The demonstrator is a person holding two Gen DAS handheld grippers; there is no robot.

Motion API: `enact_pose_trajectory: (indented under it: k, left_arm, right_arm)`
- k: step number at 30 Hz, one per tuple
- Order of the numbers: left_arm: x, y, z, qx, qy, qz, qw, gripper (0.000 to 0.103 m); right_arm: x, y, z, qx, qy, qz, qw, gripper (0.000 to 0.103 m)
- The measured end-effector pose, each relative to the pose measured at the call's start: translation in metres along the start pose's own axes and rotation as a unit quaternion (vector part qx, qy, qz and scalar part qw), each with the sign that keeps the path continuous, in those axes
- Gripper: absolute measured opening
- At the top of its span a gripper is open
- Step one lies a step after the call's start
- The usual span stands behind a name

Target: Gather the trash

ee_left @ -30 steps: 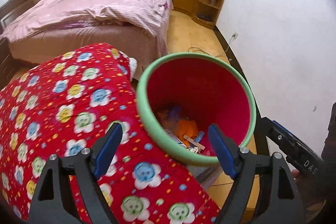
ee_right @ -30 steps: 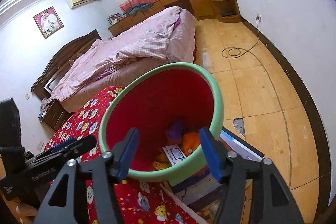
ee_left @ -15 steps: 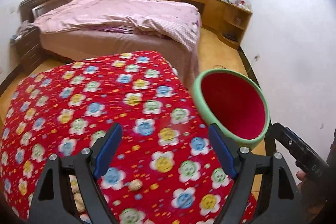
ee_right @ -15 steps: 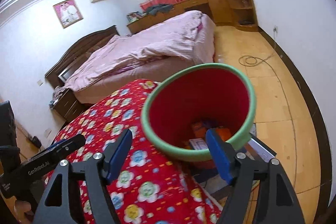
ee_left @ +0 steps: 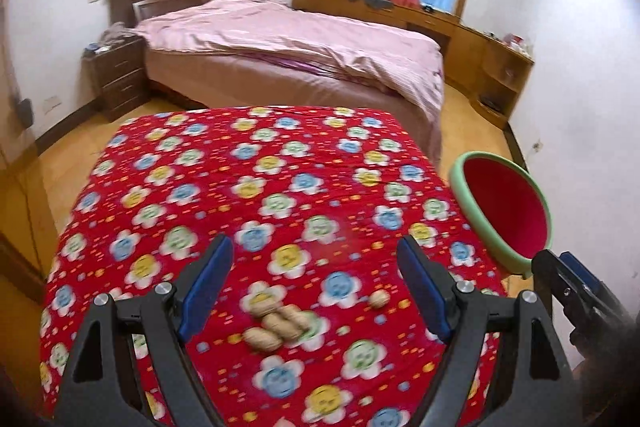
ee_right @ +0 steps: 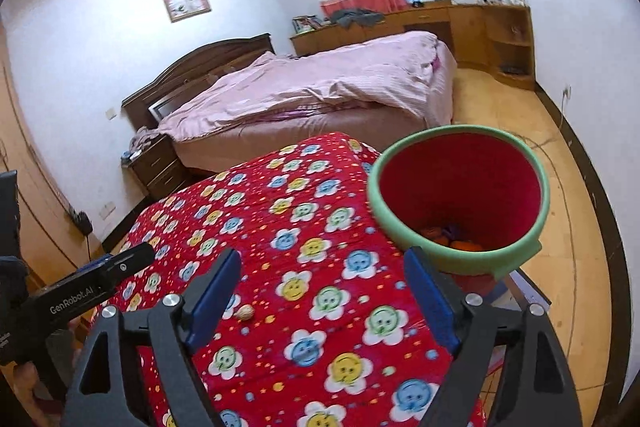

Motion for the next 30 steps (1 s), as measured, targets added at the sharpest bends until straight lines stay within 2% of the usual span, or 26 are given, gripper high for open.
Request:
enact_pose_trajectory:
  k: [5, 11, 17, 30]
  left_arm:
    - [-0.008, 0.012, 0.019, -0.014, -0.018, -0.005, 0.9997, 0.083]
    - [-0.015, 0.020, 0.035, -0.031, -0.034, -0.017, 0.9988, 0.083]
    - [-0.018, 0.027, 0.038, -0.024, -0.052, -0.025, 0.9981, 0.083]
    - [-0.015, 0.033, 0.041, -0.027, -0.060, -0.028, 0.9974, 0.083]
  right_arm:
    - [-0.002, 0.011, 0.023, -0.025, -0.014, 0.004, 1.000, 0.086]
    - [-0.006, 0.023, 0.041, -0.050, -0.010, 0.001, 0.999, 0.086]
    - [-0.007, 0.029, 0.047, -0.058, 0.001, -0.008, 0.998, 0.086]
    - [-0.008, 0.028, 0.044, -0.059, 0.020, -0.019, 0.998, 0.086]
Point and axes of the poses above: each gripper's, at about its wrist camera, not at the fingertips, and x roughly the way its jaws point, z to its left, y to its underside, the point moved 2 cm from there along x, roughly the way its jaws point
